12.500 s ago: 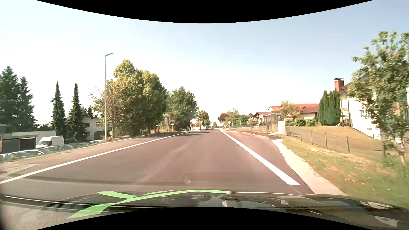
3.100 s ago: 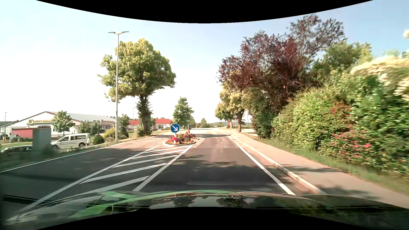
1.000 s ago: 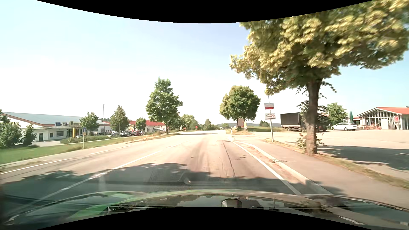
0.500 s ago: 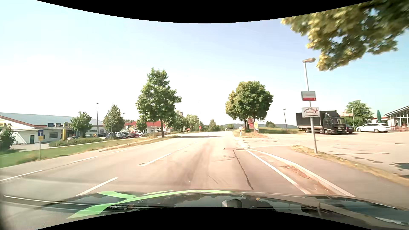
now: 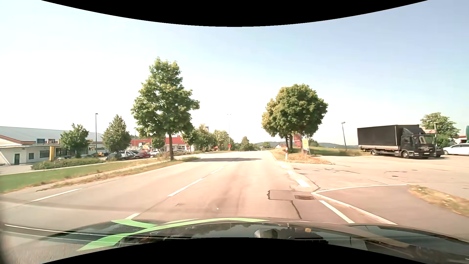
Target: Follow the waypoints while adhering to traffic rules and regulations
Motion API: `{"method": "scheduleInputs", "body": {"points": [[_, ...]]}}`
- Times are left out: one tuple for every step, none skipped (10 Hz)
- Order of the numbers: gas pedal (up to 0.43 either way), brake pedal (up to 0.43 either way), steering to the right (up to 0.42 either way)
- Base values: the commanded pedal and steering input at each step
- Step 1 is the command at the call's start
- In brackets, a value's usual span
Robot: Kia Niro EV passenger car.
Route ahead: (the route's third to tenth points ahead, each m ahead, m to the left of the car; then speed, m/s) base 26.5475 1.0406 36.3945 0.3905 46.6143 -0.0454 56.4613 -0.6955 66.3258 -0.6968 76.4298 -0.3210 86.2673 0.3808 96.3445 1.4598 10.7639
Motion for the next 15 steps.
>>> {"method": "scheduleInputs", "body": {"points": [[0.177, 0.000, 0.004], [0.177, 0.000, 0.004], [0.177, 0.000, 0.007], [0.177, 0.000, 0.010], [0.177, 0.000, 0.013], [0.177, 0.000, 0.014], [0.177, 0.000, 0.015], [0.177, 0.000, 0.015], [0.177, 0.000, 0.014], [0.177, 0.000, 0.014], [0.177, 0.000, 0.015], [0.177, 0.000, 0.014], [0.177, 0.000, 0.010], [0.177, 0.000, 0.008], [0.189, 0.000, 0.007]]}}
